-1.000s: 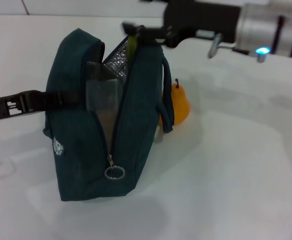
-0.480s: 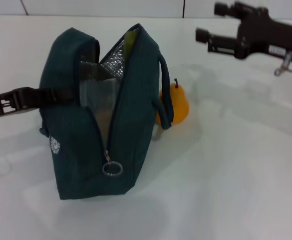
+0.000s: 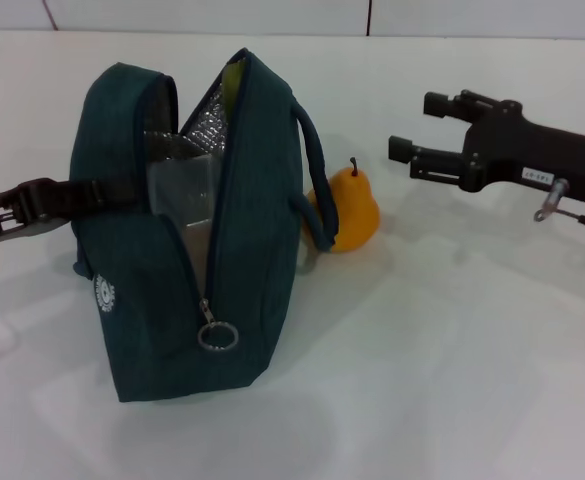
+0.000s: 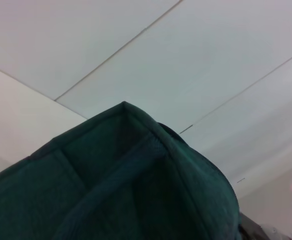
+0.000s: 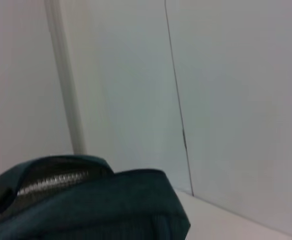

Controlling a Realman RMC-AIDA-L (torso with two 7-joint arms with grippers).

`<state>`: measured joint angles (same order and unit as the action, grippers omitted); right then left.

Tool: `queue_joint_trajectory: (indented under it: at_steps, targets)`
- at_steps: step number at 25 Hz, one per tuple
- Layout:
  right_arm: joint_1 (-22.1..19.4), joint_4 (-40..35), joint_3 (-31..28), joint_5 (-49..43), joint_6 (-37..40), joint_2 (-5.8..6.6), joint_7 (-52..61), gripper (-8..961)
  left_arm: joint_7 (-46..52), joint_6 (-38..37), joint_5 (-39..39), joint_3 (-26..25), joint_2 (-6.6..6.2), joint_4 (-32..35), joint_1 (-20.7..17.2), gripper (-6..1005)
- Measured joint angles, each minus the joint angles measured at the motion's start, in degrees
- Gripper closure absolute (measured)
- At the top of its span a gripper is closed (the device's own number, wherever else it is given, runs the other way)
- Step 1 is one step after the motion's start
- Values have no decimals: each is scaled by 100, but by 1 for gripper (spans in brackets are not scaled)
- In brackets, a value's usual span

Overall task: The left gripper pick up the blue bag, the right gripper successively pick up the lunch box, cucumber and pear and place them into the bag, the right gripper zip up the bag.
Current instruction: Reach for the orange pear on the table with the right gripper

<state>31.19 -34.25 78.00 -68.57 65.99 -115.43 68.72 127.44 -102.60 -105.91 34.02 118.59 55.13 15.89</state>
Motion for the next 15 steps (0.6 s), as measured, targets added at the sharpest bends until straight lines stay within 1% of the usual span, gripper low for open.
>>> queue_joint_trajectory:
  at_steps: [7,11,15]
  targets:
    - [333,534,68,15,-140,-64,-326,155,-84,10,-5,-1,17,-60,-15,959]
    - [490,592,394,76,-381,-74,-418,156,-86,13,-8,-1,21,-63,-15,959]
    - [533,600,761,347,-607,-75,-595,155,-88,17,-9,-1,35,-64,13,959]
